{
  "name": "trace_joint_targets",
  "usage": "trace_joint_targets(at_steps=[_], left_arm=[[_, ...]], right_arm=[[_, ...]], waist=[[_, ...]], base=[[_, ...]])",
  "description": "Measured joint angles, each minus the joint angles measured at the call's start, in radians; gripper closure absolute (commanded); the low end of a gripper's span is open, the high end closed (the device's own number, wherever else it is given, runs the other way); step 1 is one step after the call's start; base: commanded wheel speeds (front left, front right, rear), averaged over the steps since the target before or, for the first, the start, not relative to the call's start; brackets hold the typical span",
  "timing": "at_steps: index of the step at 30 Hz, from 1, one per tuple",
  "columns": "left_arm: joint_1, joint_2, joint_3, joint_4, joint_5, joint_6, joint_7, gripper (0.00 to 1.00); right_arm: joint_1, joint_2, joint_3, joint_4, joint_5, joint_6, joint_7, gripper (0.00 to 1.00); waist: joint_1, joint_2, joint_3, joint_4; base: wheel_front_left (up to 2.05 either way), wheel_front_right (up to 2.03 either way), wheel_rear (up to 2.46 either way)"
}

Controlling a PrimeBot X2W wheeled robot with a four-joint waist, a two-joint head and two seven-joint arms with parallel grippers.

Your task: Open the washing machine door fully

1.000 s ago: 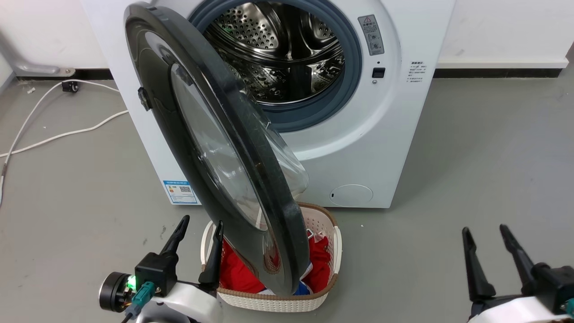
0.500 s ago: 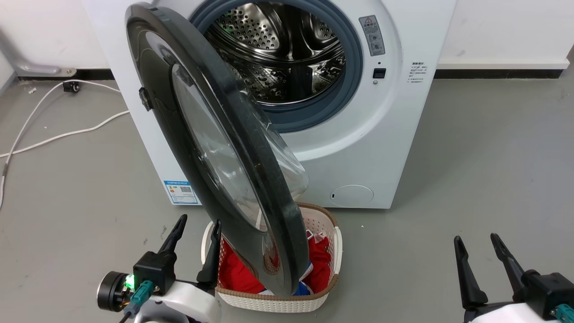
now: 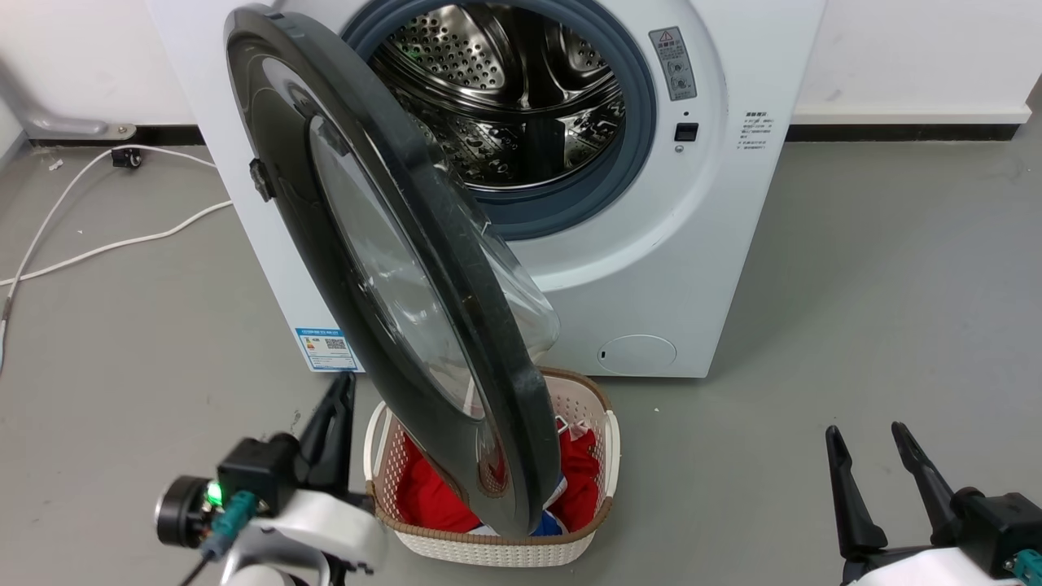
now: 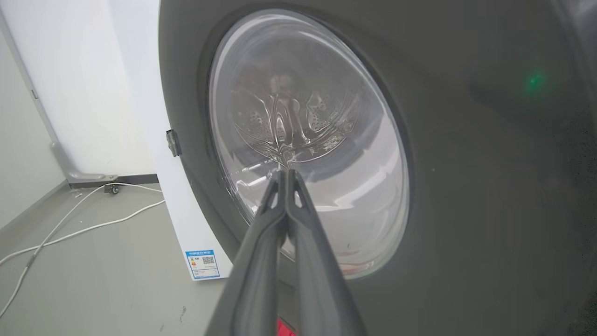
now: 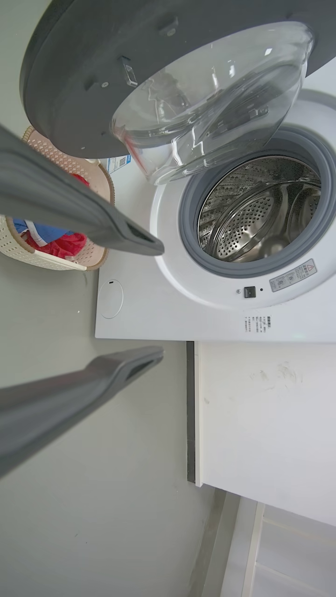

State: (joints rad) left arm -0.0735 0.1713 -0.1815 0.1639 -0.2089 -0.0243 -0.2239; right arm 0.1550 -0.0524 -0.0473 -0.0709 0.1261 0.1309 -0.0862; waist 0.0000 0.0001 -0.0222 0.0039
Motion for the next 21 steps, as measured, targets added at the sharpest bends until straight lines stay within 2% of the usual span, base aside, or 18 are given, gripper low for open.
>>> trace_joint_targets(at_steps=[6,14,21], left_arm=[[-0.034,0.012,0.026,-0.09,-0.017,0.02,0.034,1.0],[-0.139,0.02,0.039,-0.31,-0.006,0.049,0.063,1.0],[-0.211,-0.008,0.001,-0.485,0.014,0.069,0.099,1.0]], right_arm=[[0.0,0.0,-0.002,-0.004,-0.002,0.0,0.008,0.0],[0.0,0.0,-0.007,-0.016,-0.003,0.0,0.017,0.0],[0.0,0.0,-0.008,-0.021,-0.004,0.0,0.025,0.0]], waist=[[0.0,0.0,-0.002,-0.001],[0.0,0.0,0.004,0.001],[0.0,0.0,0.007,-0.007]], base=[[0.0,0.0,0.0],[0.0,0.0,0.0],[0.0,0.0,0.0]])
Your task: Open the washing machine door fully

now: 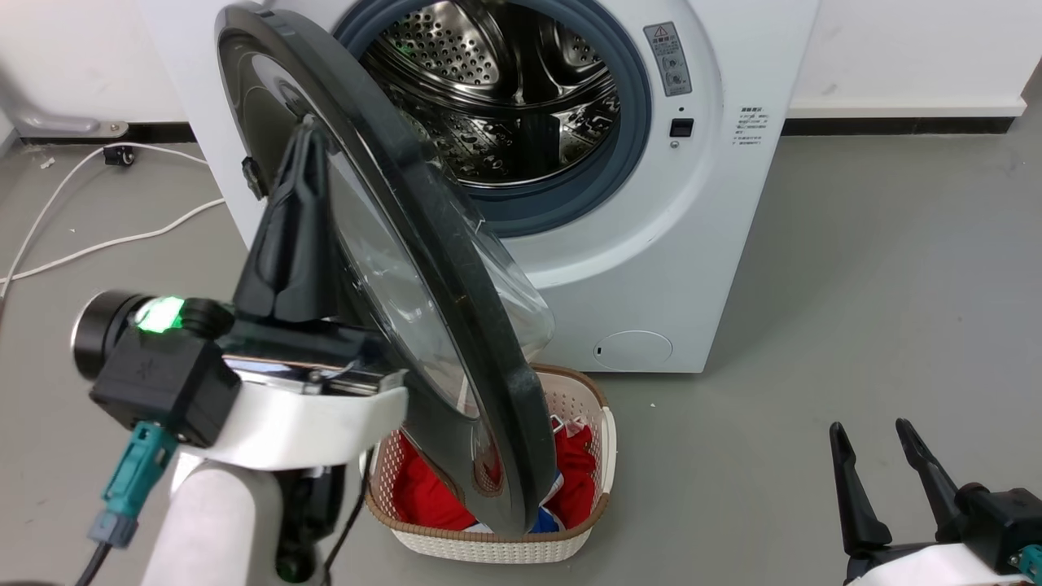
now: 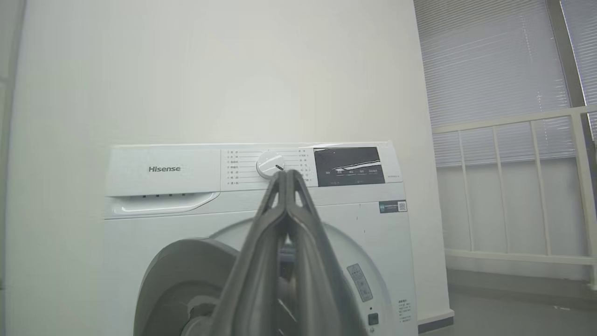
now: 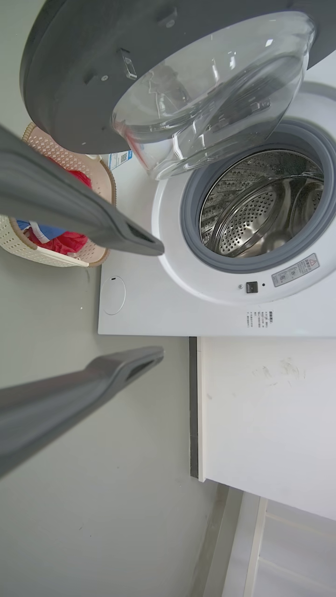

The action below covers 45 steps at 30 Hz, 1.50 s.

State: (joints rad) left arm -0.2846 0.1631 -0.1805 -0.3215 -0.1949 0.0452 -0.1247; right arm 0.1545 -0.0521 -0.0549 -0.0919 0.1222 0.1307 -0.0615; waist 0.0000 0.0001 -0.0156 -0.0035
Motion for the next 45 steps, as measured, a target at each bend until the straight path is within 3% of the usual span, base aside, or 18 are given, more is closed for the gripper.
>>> trace_joint_targets(at_steps=[6,14,22,29,35,45], left_arm=[[-0.043,-0.036,-0.097,-0.094,0.007,-0.02,0.037,1.0],[-0.048,-0.075,-0.277,-0.114,-0.013,-0.065,0.102,1.0],[0.036,-0.082,-0.452,-0.078,-0.046,-0.107,0.179,1.0],[0.117,-0.068,-0.542,0.014,-0.078,-0.119,0.25,1.0],[0.153,-0.053,-0.551,0.115,-0.092,-0.109,0.27,1.0],[0.144,-0.051,-0.453,0.261,-0.1,-0.029,0.223,1.0]], right_arm=[[0.0,0.0,-0.005,0.0,0.003,0.0,0.001,0.0],[0.0,0.0,-0.008,0.001,0.009,0.0,0.007,0.0],[0.001,0.0,-0.012,0.01,0.02,0.0,0.01,0.0],[0.0,0.0,-0.021,0.022,0.026,0.0,0.011,0.0],[-0.002,0.0,-0.018,0.034,0.026,0.0,0.01,0.0],[-0.01,0.0,-0.017,0.058,0.035,0.0,0.005,0.0]], waist=[[0.0,0.0,0.008,-0.002],[0.0001,0.0,0.012,0.006],[0.0,0.0,0.012,0.025],[0.0,0.0,0.025,0.038],[0.0,0.0,0.036,0.04],[0.0,0.0,0.041,0.026]], base=[[0.0,0.0,0.0],[0.0,0.0,0.0],[0.0,0.0,0.0],[0.0,0.0,0.0],[0.0,0.0,0.0],[0.0,0.0,0.0]])
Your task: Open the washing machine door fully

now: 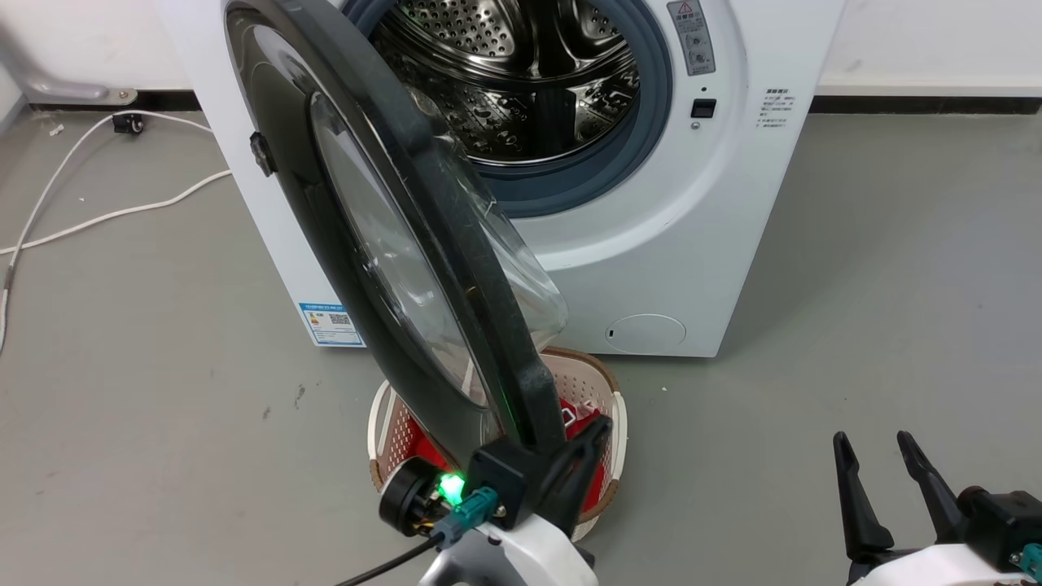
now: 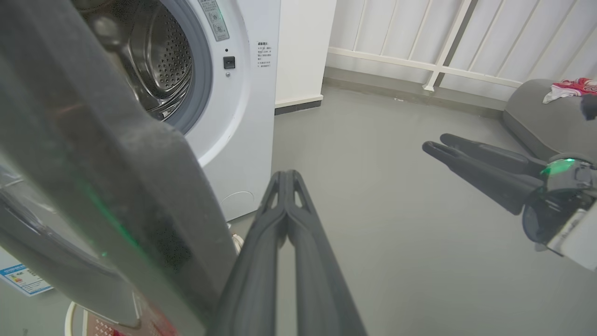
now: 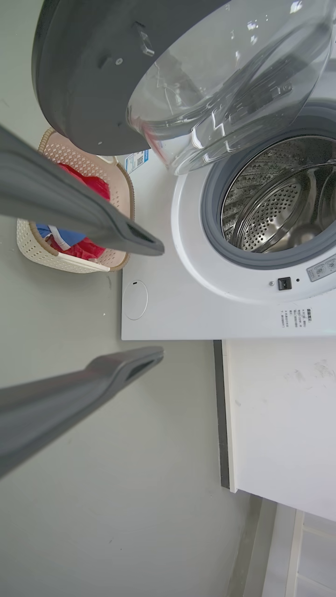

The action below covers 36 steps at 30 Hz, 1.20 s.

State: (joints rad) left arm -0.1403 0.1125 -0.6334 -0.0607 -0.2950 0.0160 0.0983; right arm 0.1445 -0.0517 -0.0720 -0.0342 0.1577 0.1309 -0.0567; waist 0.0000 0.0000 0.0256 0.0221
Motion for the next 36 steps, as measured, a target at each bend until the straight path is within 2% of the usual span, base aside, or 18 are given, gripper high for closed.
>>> trace_joint_targets(at_steps=[9,20,24,28,36], left_arm=[[0.015,0.006,0.038,0.045,-0.016,0.04,-0.022,1.0],[0.064,0.011,0.066,0.02,-0.036,0.081,-0.046,1.0],[0.086,0.03,0.072,-0.009,-0.036,0.094,-0.047,1.0],[0.102,0.058,0.098,-0.03,-0.032,0.126,-0.045,1.0],[0.128,0.065,0.107,-0.058,-0.034,0.147,-0.046,1.0]], right_arm=[[-0.002,0.0,0.002,0.013,0.013,0.0,-0.015,0.0],[-0.003,0.0,0.002,0.035,0.023,0.0,-0.026,0.0],[-0.007,0.0,-0.001,0.039,0.02,0.0,-0.026,0.0],[-0.017,0.0,-0.006,0.049,0.019,0.0,-0.026,0.0],[-0.02,0.0,-0.017,0.063,0.017,0.0,-0.025,0.0]], waist=[[0.0,0.0,-0.001,0.002],[0.0,0.0,-0.007,0.03],[0.0,0.0,-0.006,0.053],[0.0,0.0,-0.005,0.09],[0.0,0.0,-0.011,0.171]], base=[[0.0,0.0,0.0],[0.0,0.0,0.0],[0.0,0.0,0.0],[0.0,0.0,0.0],[0.0,0.0,0.0]])
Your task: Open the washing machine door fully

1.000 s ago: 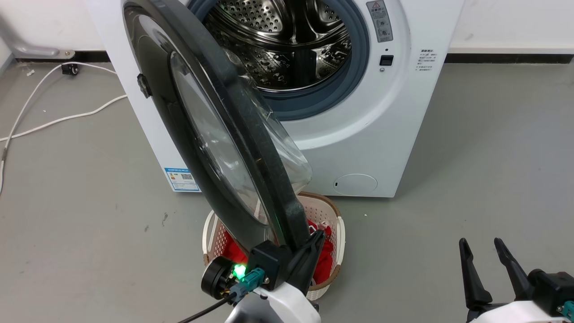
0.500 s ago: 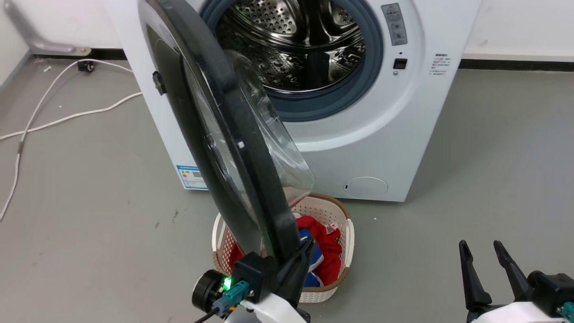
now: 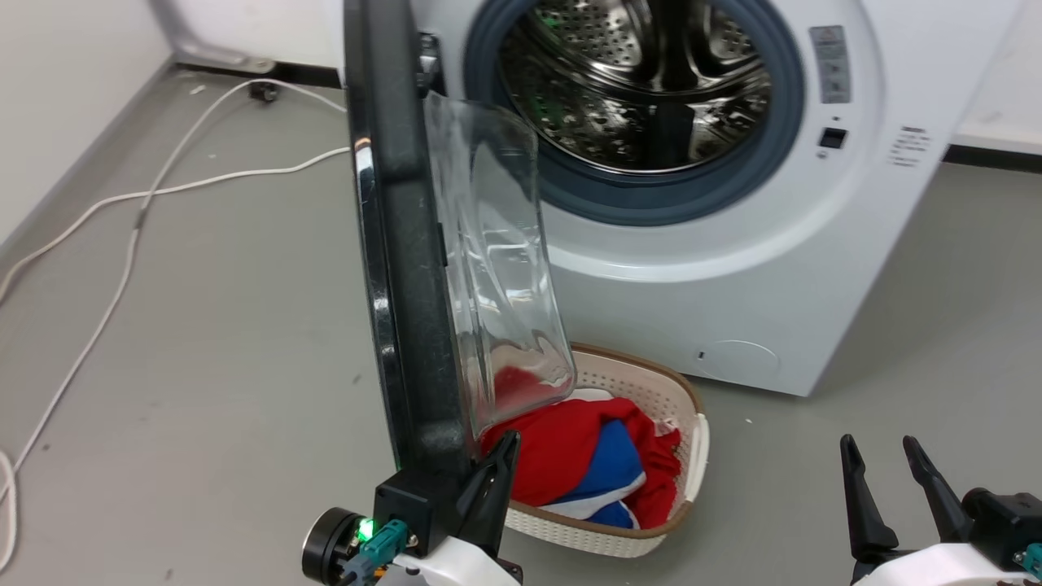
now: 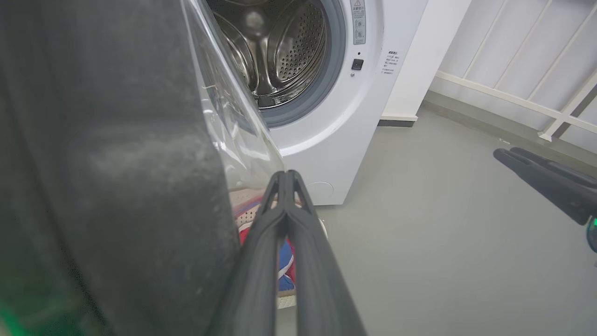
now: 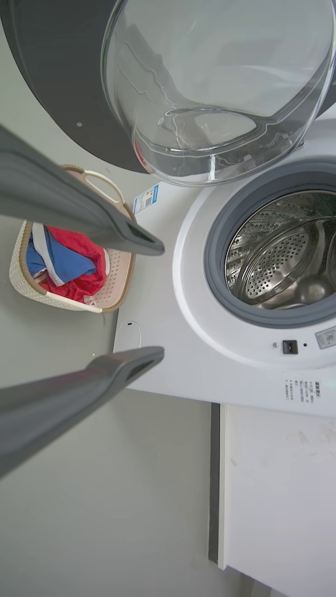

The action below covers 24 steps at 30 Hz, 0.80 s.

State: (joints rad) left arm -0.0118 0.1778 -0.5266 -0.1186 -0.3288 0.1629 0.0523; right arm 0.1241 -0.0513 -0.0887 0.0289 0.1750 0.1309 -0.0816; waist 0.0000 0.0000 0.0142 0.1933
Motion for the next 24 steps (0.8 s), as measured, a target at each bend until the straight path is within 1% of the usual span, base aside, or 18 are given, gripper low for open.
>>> trace_joint_targets(at_steps=[5,8,12,15,19,24], left_arm=[[0.006,0.005,0.014,-0.004,-0.003,0.009,-0.008,1.0],[0.009,0.009,0.032,-0.004,-0.01,0.024,-0.015,1.0],[0.015,0.024,0.077,0.003,-0.027,0.041,-0.031,1.0],[0.017,0.037,0.112,0.015,-0.046,0.045,-0.047,1.0],[0.01,0.061,0.165,0.038,-0.074,0.044,-0.068,1.0],[-0.012,0.097,0.248,0.084,-0.116,0.039,-0.101,1.0]], right_arm=[[0.001,0.0,-0.003,-0.001,0.0,0.0,0.003,0.0],[0.0,0.0,-0.005,-0.001,0.0,0.0,0.005,0.0],[-0.003,0.0,-0.002,0.0,0.0,0.0,0.01,0.0],[-0.004,0.0,0.002,0.0,-0.002,0.0,0.01,0.0],[-0.006,0.0,0.007,0.0,-0.003,0.0,0.011,0.0],[-0.014,0.001,0.006,0.003,-0.005,0.0,0.016,0.0]], waist=[[0.0,0.0,-0.002,0.069],[0.0,0.0,-0.003,0.112],[0.0,0.0,-0.003,0.165],[0.0,0.0,-0.003,0.195],[0.0,0.0,0.001,0.211],[0.0,0.0,0.007,0.199]], base=[[0.0,0.0,0.0],[0.0,0.0,0.0],[0.0,0.0,0.0],[0.0,0.0,0.0],[0.0,0.0,0.0],[0.0,0.0,0.0]])
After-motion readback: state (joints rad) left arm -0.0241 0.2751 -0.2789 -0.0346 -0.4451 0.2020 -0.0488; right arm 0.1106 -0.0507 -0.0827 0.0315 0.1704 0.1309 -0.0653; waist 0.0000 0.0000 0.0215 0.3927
